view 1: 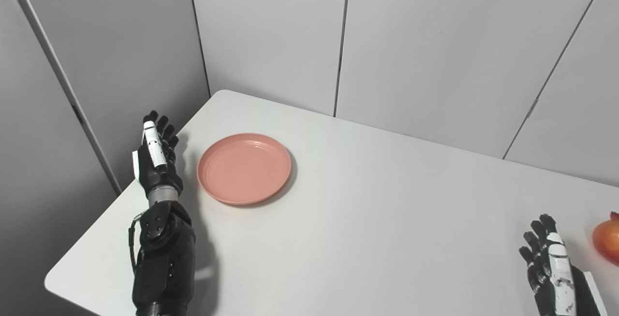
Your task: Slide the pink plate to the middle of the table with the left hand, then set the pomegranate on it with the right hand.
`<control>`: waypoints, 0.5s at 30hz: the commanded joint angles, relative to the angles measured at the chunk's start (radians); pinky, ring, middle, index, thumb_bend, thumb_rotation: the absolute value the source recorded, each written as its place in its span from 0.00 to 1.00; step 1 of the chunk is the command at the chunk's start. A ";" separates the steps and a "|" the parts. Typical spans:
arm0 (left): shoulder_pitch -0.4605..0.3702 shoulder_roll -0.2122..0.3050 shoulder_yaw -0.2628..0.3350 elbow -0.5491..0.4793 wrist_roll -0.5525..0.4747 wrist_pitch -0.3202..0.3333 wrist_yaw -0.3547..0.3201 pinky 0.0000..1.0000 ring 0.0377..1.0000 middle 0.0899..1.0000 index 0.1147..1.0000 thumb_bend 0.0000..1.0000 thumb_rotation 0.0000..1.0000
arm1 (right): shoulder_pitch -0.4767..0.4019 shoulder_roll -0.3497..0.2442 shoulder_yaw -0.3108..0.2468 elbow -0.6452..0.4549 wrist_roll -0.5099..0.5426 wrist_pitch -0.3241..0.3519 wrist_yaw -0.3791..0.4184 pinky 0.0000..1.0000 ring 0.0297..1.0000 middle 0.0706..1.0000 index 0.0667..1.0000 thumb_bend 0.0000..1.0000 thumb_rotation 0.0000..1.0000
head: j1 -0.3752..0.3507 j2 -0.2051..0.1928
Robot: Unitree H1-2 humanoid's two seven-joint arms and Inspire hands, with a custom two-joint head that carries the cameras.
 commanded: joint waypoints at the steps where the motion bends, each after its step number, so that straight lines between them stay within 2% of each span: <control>1: -0.037 0.016 -0.006 -0.026 0.006 -0.023 0.006 0.90 0.90 0.90 0.87 0.33 1.00 | -0.019 0.000 -0.008 -0.040 0.005 0.001 -0.001 1.00 1.00 1.00 1.00 0.09 1.00 | 0.000 0.004; 6: -0.034 0.019 -0.024 -0.015 0.017 -0.032 -0.001 0.87 0.88 0.88 0.86 0.32 1.00 | -0.018 -0.002 -0.007 -0.045 0.007 0.007 0.001 1.00 1.00 1.00 1.00 0.09 1.00 | 0.002 0.006; 15: -0.043 0.020 -0.056 0.018 0.028 -0.017 0.009 0.88 0.88 0.87 0.84 0.34 1.00 | -0.017 -0.003 -0.004 -0.043 -0.004 0.007 0.000 1.00 1.00 1.00 1.00 0.09 1.00 | 0.002 0.008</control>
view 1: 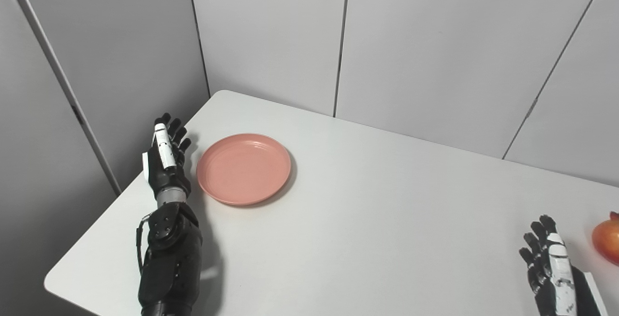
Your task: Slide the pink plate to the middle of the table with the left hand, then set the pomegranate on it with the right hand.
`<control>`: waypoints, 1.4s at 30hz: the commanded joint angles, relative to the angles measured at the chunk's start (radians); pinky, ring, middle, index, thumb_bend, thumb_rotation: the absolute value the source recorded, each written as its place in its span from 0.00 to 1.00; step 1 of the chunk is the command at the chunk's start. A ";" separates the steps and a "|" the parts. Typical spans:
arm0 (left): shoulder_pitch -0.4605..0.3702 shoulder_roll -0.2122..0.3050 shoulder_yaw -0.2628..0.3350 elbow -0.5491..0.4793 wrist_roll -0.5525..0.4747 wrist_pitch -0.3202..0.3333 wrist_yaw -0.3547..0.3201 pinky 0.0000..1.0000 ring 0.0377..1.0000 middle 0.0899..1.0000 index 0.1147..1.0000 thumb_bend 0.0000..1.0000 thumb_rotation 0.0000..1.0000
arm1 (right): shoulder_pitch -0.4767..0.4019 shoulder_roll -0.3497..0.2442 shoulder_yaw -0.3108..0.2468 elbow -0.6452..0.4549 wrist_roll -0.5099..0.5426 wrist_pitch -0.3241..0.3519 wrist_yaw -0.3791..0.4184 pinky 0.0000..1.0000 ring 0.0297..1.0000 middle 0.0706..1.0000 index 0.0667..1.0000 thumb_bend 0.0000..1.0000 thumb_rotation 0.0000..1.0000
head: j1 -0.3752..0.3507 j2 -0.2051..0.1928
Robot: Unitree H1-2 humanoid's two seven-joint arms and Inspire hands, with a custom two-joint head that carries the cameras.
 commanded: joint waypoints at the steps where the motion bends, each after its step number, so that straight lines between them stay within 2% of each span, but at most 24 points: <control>1: -0.046 0.019 -0.008 -0.011 0.016 -0.008 0.003 0.87 0.88 0.87 0.84 0.34 1.00 | -0.018 -0.002 -0.004 -0.033 0.000 -0.013 0.000 1.00 1.00 1.00 1.00 0.09 1.00 | 0.000 0.000; 4: -0.053 0.018 -0.006 0.016 -0.016 -0.010 -0.019 0.89 0.91 0.90 0.88 0.35 1.00 | -0.019 0.002 -0.009 -0.034 0.007 -0.012 -0.001 1.00 1.00 1.00 1.00 0.09 1.00 | 0.000 0.000; 11: -0.059 0.013 -0.010 0.049 -0.032 -0.013 -0.037 0.90 0.90 0.88 0.85 0.32 1.00 | -0.019 0.000 -0.009 -0.038 0.009 -0.003 -0.001 1.00 1.00 1.00 1.00 0.10 1.00 | 0.004 0.006; 17: -0.070 0.018 -0.005 0.107 -0.037 -0.030 -0.048 0.87 0.87 0.86 0.82 0.33 1.00 | -0.020 0.000 -0.008 -0.039 0.006 -0.004 -0.001 1.00 1.00 1.00 1.00 0.10 1.00 | 0.003 0.008; 21: -0.074 0.026 -0.003 0.133 -0.036 -0.039 -0.061 0.87 0.87 0.86 0.83 0.31 1.00 | -0.020 0.001 -0.008 -0.044 0.002 0.002 -0.005 1.00 1.00 1.00 1.00 0.10 1.00 | 0.003 0.009; 32: -0.087 0.047 -0.012 0.214 -0.024 -0.055 -0.078 0.86 0.87 0.87 0.85 0.33 1.00 | -0.021 -0.001 -0.006 -0.046 0.005 0.002 -0.005 1.00 1.00 1.00 1.00 0.10 1.00 | 0.000 0.012; 39: -0.083 0.050 -0.040 0.221 -0.037 -0.029 -0.121 0.88 0.89 0.89 0.89 0.32 1.00 | -0.021 -0.002 -0.003 -0.046 0.003 -0.003 -0.002 1.00 1.00 1.00 1.00 0.09 1.00 | -0.004 0.012; 42: -0.084 0.048 -0.050 0.227 -0.041 -0.023 -0.135 0.89 0.89 0.89 0.89 0.35 1.00 | -0.022 0.000 -0.002 -0.049 0.000 0.003 -0.007 1.00 1.00 1.00 1.00 0.10 1.00 | -0.008 0.012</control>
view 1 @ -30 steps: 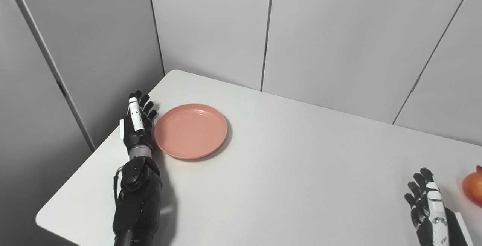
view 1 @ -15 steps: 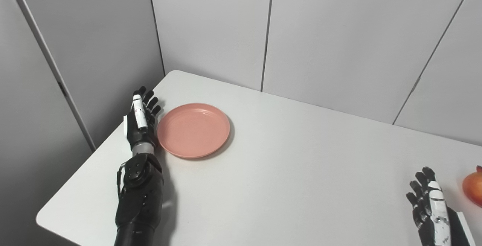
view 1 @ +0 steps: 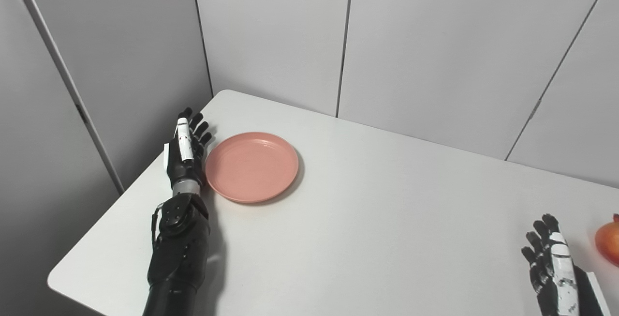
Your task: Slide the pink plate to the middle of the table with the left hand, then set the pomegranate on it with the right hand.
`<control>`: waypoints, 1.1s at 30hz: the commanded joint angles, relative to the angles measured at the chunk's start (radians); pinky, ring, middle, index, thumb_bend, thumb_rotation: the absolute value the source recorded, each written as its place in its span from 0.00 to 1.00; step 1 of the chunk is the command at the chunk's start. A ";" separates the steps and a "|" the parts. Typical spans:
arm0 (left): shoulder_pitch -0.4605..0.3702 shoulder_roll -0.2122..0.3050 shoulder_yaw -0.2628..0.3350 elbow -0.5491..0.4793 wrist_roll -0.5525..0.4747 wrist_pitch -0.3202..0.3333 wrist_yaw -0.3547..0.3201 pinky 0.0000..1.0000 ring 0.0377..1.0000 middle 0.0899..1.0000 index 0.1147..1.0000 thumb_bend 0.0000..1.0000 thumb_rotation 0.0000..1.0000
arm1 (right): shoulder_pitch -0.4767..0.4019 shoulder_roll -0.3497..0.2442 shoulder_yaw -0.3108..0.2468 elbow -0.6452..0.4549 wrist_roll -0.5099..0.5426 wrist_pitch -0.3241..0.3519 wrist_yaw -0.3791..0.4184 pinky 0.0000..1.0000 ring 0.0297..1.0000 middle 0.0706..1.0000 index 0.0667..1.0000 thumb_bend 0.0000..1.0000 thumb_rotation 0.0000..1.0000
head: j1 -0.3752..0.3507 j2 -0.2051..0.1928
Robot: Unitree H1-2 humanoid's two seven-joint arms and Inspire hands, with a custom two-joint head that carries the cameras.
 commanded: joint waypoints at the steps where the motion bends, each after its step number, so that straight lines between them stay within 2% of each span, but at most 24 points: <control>1: -0.005 -0.006 -0.014 0.014 -0.017 0.035 -0.025 0.89 0.89 0.89 0.89 0.34 1.00 | -0.022 0.001 -0.003 -0.035 -0.001 0.001 -0.002 1.00 1.00 1.00 1.00 0.10 1.00 | -0.002 0.001; 6: -0.012 -0.004 -0.030 0.033 -0.023 0.053 -0.047 0.91 0.90 0.89 0.89 0.30 1.00 | -0.022 0.002 -0.002 -0.039 -0.002 0.004 -0.003 1.00 1.00 1.00 1.00 0.11 1.00 | -0.007 0.002; 9: -0.014 -0.004 -0.041 0.040 -0.022 0.058 -0.059 0.91 0.90 0.90 0.88 0.35 1.00 | -0.023 0.001 -0.001 -0.038 -0.001 0.001 0.000 1.00 1.00 1.00 1.00 0.11 1.00 | -0.010 0.003; 14: -0.010 -0.003 -0.069 0.044 -0.020 0.058 -0.081 0.89 0.88 0.88 0.85 0.36 1.00 | -0.022 0.000 0.004 -0.046 -0.007 0.007 -0.001 1.00 1.00 1.00 1.00 0.11 1.00 | -0.016 0.005; 18: -0.009 -0.008 -0.080 0.031 -0.026 0.084 -0.094 0.89 0.88 0.86 0.85 0.37 1.00 | -0.021 0.004 0.005 -0.047 -0.012 0.011 -0.006 1.00 1.00 1.00 1.00 0.13 1.00 | -0.023 0.006; 23: -0.004 -0.013 -0.105 0.030 -0.009 0.086 -0.115 0.88 0.87 0.86 0.84 0.37 1.00 | -0.022 0.009 0.008 -0.050 -0.018 0.018 -0.006 1.00 1.00 1.00 1.00 0.13 1.00 | -0.033 0.008; 27: 0.005 -0.022 -0.136 -0.007 -0.013 0.119 -0.136 0.89 0.87 0.88 0.86 0.39 1.00 | -0.023 0.007 0.010 -0.040 -0.020 0.003 -0.001 1.00 1.00 1.00 1.00 0.12 1.00 | -0.043 0.009; 33: 0.016 -0.026 -0.176 -0.033 0.004 0.134 -0.163 0.86 0.85 0.86 0.84 0.39 1.00 | -0.023 0.004 0.015 -0.029 -0.024 -0.011 0.006 1.00 1.00 1.00 1.00 0.12 1.00 | -0.058 0.013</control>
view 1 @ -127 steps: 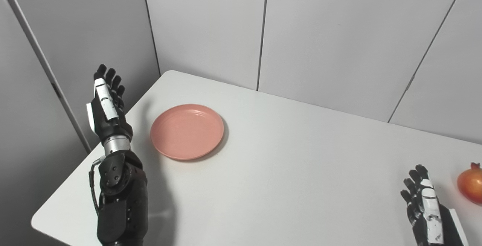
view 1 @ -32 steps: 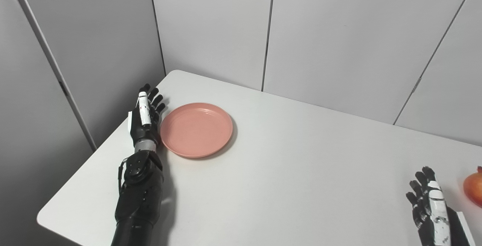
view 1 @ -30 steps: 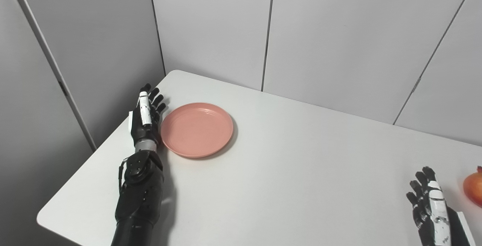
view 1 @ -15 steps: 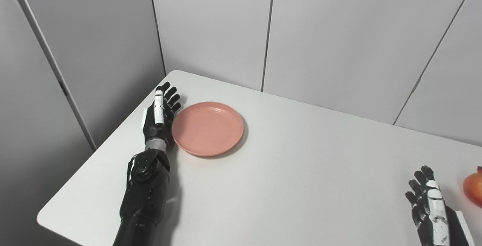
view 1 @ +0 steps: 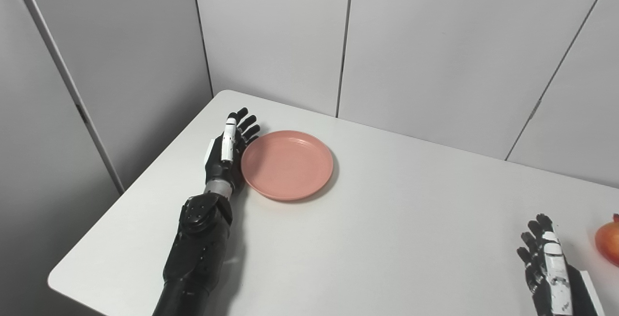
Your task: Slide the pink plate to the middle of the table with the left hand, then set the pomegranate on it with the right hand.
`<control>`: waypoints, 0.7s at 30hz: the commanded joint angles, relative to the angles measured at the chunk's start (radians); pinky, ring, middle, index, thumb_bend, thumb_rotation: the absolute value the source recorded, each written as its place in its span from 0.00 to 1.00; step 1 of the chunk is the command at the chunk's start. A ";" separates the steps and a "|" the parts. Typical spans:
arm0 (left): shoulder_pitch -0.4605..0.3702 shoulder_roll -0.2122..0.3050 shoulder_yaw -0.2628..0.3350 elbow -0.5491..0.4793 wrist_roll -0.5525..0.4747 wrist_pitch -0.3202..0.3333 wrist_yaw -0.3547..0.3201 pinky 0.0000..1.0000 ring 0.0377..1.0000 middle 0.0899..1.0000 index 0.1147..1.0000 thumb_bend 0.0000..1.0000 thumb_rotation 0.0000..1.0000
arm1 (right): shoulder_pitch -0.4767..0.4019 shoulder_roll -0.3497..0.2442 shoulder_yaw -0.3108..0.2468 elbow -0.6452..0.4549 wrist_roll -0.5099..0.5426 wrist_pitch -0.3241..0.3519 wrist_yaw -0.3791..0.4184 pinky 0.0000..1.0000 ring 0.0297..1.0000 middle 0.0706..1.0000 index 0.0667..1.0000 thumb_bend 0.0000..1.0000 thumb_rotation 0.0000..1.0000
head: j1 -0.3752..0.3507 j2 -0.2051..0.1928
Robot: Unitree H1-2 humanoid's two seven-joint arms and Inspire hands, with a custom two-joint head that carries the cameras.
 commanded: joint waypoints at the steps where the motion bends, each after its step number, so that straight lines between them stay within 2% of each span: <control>1: 0.013 -0.013 -0.014 -0.006 0.002 0.059 -0.009 0.85 0.85 0.85 0.83 0.39 1.00 | -0.023 -0.001 -0.001 -0.020 0.002 -0.033 0.007 1.00 1.00 1.00 1.00 0.11 1.00 | -0.002 0.001; 11: 0.018 -0.046 -0.062 -0.081 0.016 0.142 -0.016 0.84 0.84 0.84 0.81 0.36 1.00 | -0.020 -0.006 0.004 0.020 -0.010 -0.108 0.021 1.00 1.00 1.00 1.00 0.11 1.00 | -0.021 0.009; 21: 0.019 -0.089 -0.130 -0.136 0.075 0.175 -0.004 0.81 0.81 0.81 0.78 0.35 1.00 | -0.021 0.003 0.007 0.034 -0.010 -0.114 0.020 1.00 0.99 1.00 1.00 0.14 1.00 | -0.057 0.014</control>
